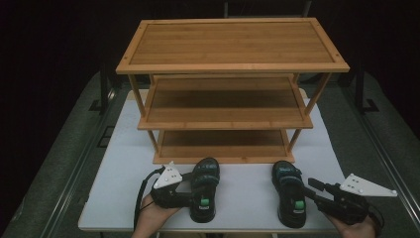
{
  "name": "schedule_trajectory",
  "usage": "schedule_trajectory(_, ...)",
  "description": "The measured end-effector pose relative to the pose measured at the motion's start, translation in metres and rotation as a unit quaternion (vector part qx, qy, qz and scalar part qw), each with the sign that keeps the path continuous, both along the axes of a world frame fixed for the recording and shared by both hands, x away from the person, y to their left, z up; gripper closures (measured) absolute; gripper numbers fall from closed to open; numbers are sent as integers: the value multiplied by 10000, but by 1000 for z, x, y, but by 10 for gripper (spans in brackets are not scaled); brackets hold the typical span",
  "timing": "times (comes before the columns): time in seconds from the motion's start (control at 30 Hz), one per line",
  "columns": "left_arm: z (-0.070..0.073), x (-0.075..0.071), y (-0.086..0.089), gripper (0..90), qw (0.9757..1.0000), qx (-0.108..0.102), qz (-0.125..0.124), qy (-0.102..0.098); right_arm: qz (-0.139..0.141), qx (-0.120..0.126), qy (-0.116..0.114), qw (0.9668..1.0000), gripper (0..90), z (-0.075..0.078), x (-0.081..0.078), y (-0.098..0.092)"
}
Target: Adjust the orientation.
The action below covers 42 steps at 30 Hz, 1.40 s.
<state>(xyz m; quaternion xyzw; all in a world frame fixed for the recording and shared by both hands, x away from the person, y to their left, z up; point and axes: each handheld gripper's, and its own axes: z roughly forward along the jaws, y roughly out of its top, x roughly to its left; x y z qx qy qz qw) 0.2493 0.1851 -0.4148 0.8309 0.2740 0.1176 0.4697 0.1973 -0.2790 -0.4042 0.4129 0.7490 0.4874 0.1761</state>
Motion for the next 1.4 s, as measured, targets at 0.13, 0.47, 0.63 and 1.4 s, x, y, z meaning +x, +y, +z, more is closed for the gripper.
schedule_trajectory(0.13,1,0,-1,406,10000,33,24,-15,30,-85,92,9999,533,-2,2,5)
schedule_trajectory(0.47,1,-1,1,456,9999,99,103,36,-8,-263,177,9995,498,-8,4,13)
schedule_trajectory(0.63,2,-1,0,454,9998,108,142,59,-11,-376,165,9992,480,-10,5,18)
schedule_trajectory(1.4,6,-7,-9,679,9972,597,392,-226,-374,-786,190,9960,588,-12,7,26)
